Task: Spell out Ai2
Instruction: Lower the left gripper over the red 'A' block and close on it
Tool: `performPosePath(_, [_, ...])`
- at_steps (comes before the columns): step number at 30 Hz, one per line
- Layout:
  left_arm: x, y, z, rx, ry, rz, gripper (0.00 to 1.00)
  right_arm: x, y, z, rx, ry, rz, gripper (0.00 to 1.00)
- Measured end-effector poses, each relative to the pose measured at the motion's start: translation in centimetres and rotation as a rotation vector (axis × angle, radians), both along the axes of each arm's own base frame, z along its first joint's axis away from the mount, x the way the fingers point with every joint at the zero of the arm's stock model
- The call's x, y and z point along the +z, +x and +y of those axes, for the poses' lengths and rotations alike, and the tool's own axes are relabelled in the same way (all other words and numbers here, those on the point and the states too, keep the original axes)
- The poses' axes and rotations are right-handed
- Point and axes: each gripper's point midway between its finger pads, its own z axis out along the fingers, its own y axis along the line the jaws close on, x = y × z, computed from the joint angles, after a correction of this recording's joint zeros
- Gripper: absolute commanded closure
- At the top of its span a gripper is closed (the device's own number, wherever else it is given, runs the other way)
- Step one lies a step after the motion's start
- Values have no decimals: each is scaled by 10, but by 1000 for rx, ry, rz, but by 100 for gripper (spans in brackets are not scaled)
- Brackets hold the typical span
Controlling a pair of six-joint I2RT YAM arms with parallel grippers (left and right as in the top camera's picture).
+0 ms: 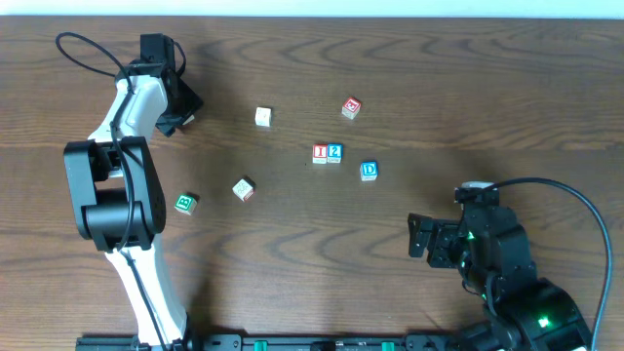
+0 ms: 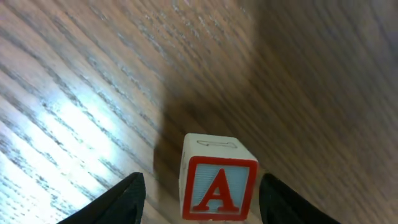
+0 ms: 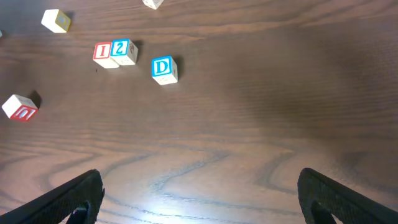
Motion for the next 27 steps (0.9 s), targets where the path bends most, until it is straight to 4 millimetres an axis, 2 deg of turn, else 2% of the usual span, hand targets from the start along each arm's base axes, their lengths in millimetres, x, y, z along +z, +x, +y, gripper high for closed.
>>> performPosePath(27, [0,1,0,2,-1,-5,60,0,0,0,0,0,0,1])
